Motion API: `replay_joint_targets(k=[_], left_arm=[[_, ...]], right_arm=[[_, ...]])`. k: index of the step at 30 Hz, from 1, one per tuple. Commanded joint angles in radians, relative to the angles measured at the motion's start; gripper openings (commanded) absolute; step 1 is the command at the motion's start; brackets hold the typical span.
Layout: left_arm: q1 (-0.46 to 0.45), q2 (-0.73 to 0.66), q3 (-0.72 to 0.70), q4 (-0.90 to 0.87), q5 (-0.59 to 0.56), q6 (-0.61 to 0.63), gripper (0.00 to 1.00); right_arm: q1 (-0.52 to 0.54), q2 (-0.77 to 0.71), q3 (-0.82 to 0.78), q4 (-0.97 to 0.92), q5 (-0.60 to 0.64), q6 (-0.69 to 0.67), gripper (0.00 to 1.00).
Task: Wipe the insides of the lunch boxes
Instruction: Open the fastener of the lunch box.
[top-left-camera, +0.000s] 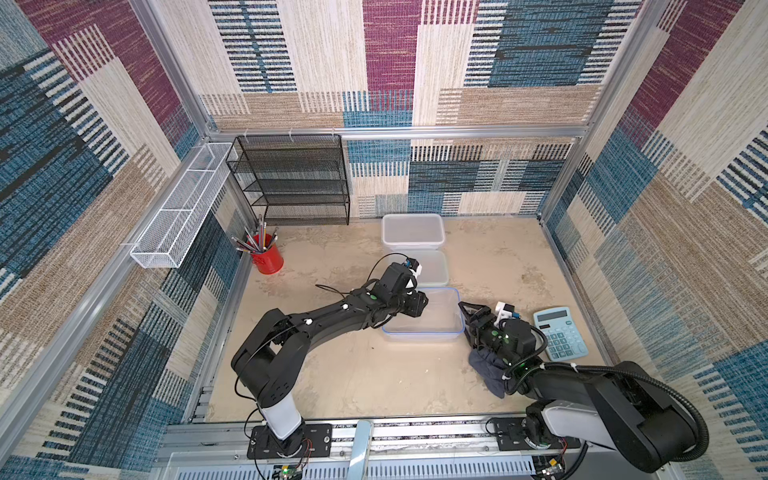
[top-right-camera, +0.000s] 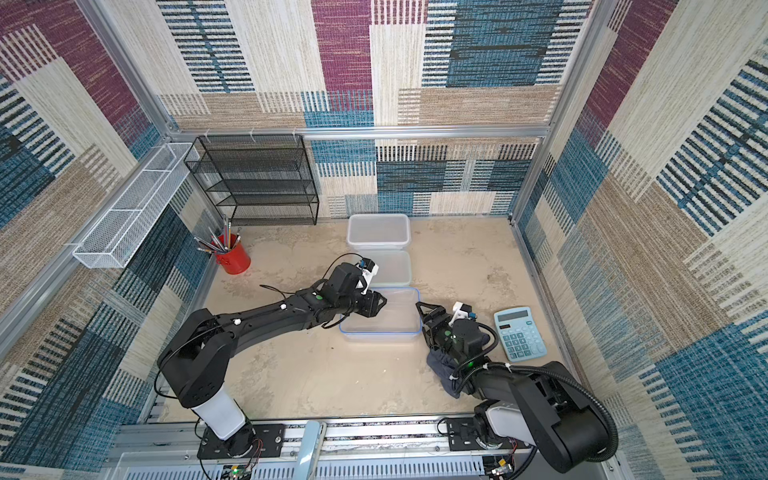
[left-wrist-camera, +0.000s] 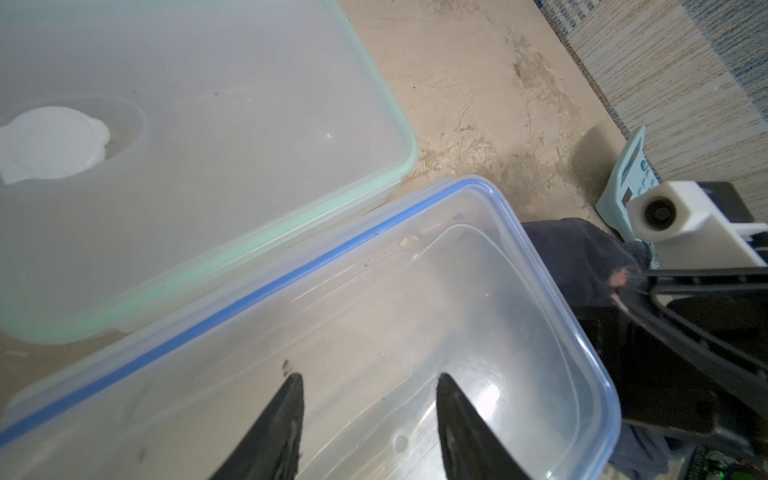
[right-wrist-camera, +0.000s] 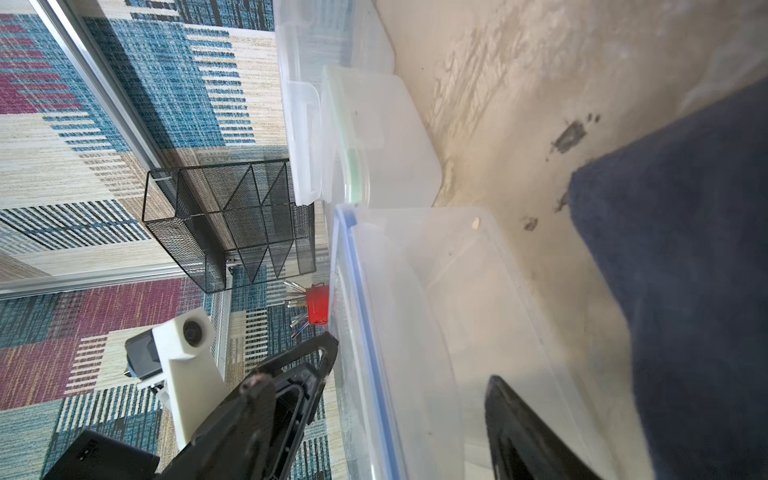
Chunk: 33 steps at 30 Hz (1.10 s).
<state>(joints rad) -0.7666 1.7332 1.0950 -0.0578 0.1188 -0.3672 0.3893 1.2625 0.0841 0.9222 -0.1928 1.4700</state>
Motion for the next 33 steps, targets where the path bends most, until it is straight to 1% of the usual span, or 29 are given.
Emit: replay_joint_targets(k=[1,8,21,26,33], left_arm=[[-0.008,0.022,-0.028,-0.243,0.038,-0.056,0.53],[-0.025,0.030,-0.055,-0.234,0.057,-0.083,0.51],[-0.037,0.038,-0.073,-0.247,0.039,-0.105,0.50],[-0.043,0.044,-0.072,-0.252,0.039,-0.110,0.49],[-0.055,0.060,-0.067,-0.256,0.041,-0.114,0.48]], right_arm=[[0.019,0.029,-0.001,0.168,-0.012,0.058,0.79],[0.042,0.044,-0.008,0.195,0.038,0.090,0.75],[0.081,0.025,-0.044,0.238,0.166,0.142,0.62],[0.088,-0.009,-0.055,0.240,0.216,0.149,0.56],[0.092,-0.045,-0.065,0.225,0.254,0.147,0.52]])
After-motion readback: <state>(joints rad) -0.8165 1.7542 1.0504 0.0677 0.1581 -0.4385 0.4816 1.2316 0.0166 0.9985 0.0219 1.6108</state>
